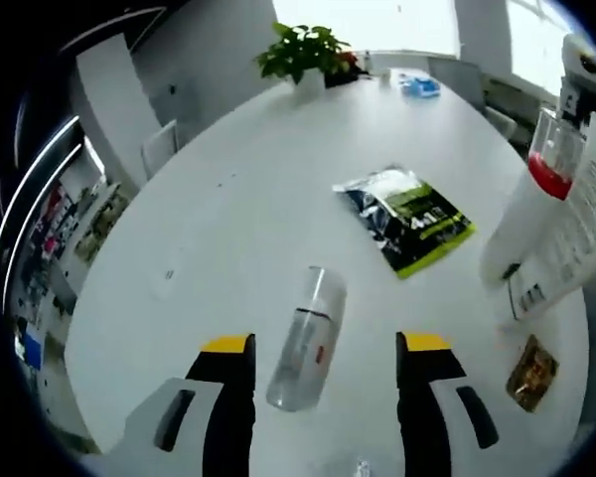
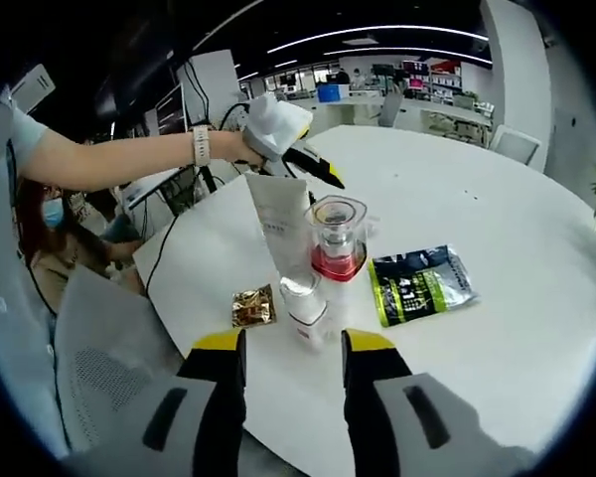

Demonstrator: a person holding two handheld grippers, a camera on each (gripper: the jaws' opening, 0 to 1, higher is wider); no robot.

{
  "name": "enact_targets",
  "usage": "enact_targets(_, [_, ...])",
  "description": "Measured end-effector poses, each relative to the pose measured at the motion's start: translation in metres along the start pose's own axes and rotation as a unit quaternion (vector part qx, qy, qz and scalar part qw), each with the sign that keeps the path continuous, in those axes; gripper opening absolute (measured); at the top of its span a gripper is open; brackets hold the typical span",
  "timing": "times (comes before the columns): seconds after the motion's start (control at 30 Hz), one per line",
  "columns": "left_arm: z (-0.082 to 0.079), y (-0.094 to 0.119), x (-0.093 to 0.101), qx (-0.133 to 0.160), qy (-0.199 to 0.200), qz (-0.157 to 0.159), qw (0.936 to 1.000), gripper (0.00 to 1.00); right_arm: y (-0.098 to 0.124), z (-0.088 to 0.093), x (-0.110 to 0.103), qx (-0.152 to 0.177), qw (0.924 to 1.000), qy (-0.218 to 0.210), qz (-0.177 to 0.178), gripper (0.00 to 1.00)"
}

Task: Arrange the skincare products in the storage area until every visible bottle or jar stands upright without overlapping.

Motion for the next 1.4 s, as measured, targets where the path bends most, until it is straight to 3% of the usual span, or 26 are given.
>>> enact_targets(0.13, [0.001, -0.011, -0.002, -0.027, -0.007, 0.031, 0.9991, 0.48, 0.000, 0.000, 0.001, 0.001, 1.0000, -0.003, 0.001, 0.38])
enact_targets(0.27, [0.003, -0.019, -0.005, -0.045, -0.002, 0.042, 0.9981, 0.45, -0.001, 0.001, 0.001, -0.004, 1.0000, -0.003, 0.004, 0.37])
enact_targets(0.53, [0.014, -0.032, -0.030, -0.073, 0.013, 0.061, 0.9954, 0.34, -0.002, 0.004, 0.008, -0.001, 0.9999, -0.012, 0.004, 0.36])
enact_targets(0.67, [0.017, -0.033, -0.031, -0.090, 0.008, 0.065, 0.9938, 0.28, -0.002, 0.004, 0.008, -0.001, 0.9999, -0.015, 0.004, 0.36])
enact_targets(0.73, [0.019, -0.035, -0.037, -0.085, 0.020, 0.067, 0.9939, 0.25, -0.002, 0.004, 0.009, -0.001, 0.9999, -0.016, 0.004, 0.36])
enact_targets(0.87, [0.020, -0.035, -0.028, -0.075, 0.063, 0.091, 0.9910, 0.17, -0.003, 0.005, 0.012, -0.002, 0.9998, -0.017, 0.004, 0.36])
enact_targets(0.9, [0.021, -0.032, -0.030, -0.076, 0.044, 0.080, 0.9929, 0.17, -0.003, 0.005, 0.013, -0.001, 0.9998, -0.017, 0.004, 0.36])
enact_targets(1.1, [0.021, -0.029, -0.025, -0.075, 0.061, 0.050, 0.9941, 0.16, -0.004, 0.005, 0.015, -0.003, 0.9999, -0.013, 0.001, 0.36])
enact_targets(1.2, [0.020, -0.027, -0.019, -0.078, 0.052, 0.049, 0.9944, 0.16, -0.004, 0.005, 0.014, 0.004, 0.9999, -0.013, -0.008, 0.37])
enact_targets(1.4, [0.022, -0.020, -0.010, -0.060, 0.078, 0.041, 0.9943, 0.16, -0.003, 0.008, 0.013, 0.006, 0.9997, -0.019, -0.012, 0.37])
Point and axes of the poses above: the point that each gripper's makers call its tool centre point, and the gripper's own axes: y roughly backward along the fingers, x roughly to its right, z roughly out of its underside, the point moved 10 cm from there along y, roughly backward along the fingers, and after that the axes turned 2 degrees about z, right-handed, at the moved point
